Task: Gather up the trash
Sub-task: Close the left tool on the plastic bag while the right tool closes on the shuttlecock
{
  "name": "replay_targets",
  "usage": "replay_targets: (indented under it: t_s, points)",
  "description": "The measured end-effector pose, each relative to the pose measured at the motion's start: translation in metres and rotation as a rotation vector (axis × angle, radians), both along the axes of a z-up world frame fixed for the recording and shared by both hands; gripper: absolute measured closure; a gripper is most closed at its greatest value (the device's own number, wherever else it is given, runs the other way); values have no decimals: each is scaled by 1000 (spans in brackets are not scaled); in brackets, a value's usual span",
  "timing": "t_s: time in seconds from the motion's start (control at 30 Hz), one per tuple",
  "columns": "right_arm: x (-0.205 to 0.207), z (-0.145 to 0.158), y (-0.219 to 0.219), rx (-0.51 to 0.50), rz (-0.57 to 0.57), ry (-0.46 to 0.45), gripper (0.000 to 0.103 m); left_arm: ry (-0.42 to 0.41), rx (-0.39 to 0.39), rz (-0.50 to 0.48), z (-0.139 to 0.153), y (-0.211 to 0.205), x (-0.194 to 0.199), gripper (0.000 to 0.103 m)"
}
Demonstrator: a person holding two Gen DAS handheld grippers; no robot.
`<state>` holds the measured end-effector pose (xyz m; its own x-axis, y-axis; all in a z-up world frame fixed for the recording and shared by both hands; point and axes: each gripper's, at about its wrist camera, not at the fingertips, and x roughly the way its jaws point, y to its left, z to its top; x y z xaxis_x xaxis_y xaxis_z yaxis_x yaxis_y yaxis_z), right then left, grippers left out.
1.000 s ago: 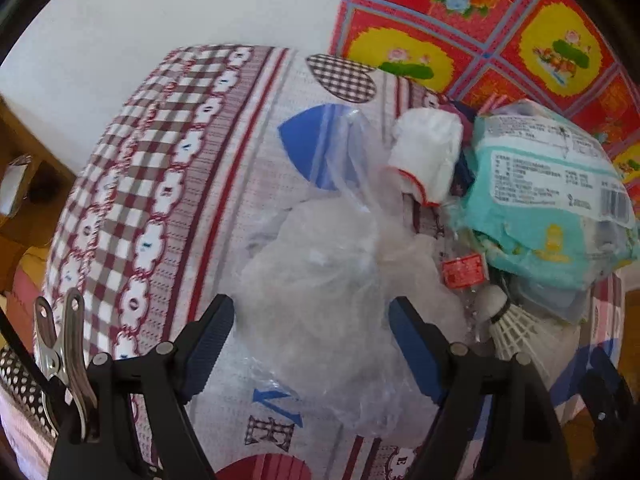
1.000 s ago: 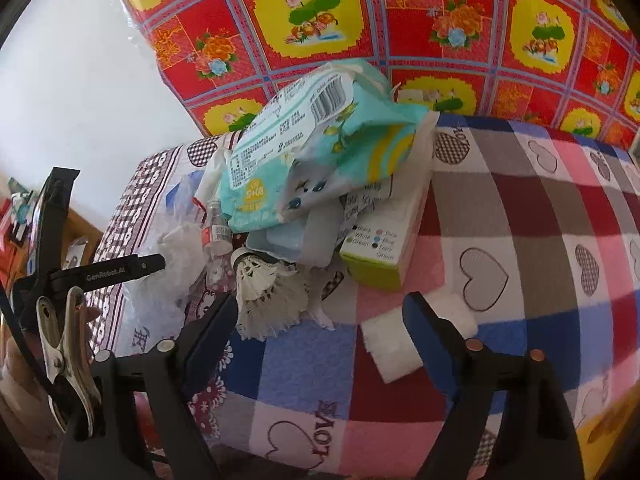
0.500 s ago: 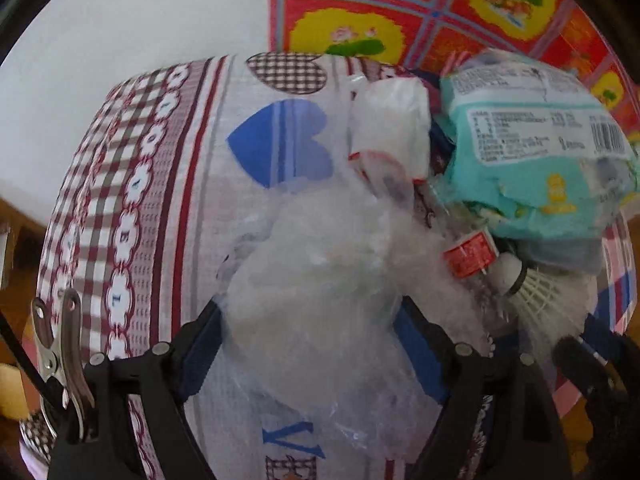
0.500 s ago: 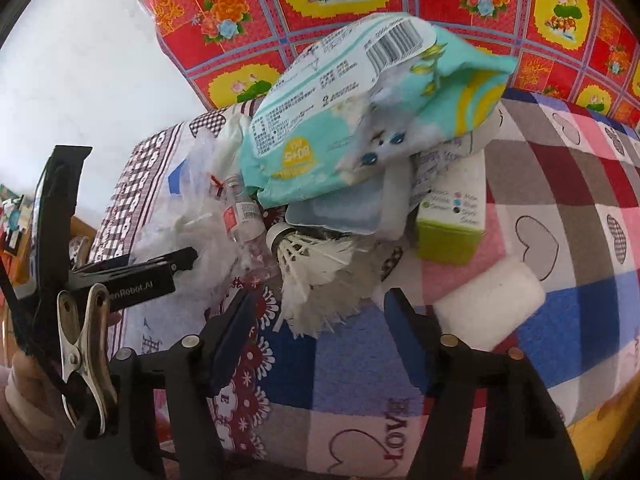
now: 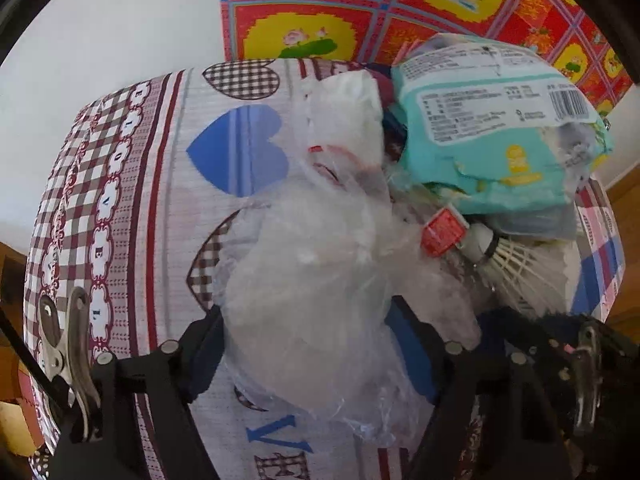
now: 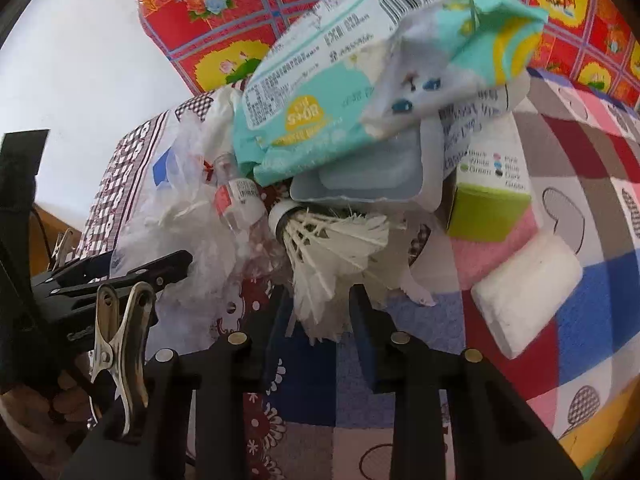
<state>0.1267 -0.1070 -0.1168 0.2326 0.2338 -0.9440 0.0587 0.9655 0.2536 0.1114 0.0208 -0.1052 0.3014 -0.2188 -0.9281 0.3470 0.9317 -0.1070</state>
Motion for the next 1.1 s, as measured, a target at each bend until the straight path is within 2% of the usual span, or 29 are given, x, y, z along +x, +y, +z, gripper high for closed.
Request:
replay_targets:
  t_s: [0.13,0.23,0.3,0.5,0.73,1.1]
  points:
    - [-1,-5,-2,9,1,11,75,-14,-2,26,-1,-8,-4,29]
    - [-2,-3,-5,9,15,3,77,-8,-25,62,0,-9,0,40]
    - [-3,-1,-9,7,26,-7,78,8,-45,82,0,-6,2,51]
    - [1,5,-16,30,52,-32,82,37,-59,103,8,2,9,68]
    - [3,13,-14,58,102,-54,97,40,-48,124,26,13,2,73]
    - [-2,34,-20,95,170,-103,100,1,-39,230,55,59,-6,77]
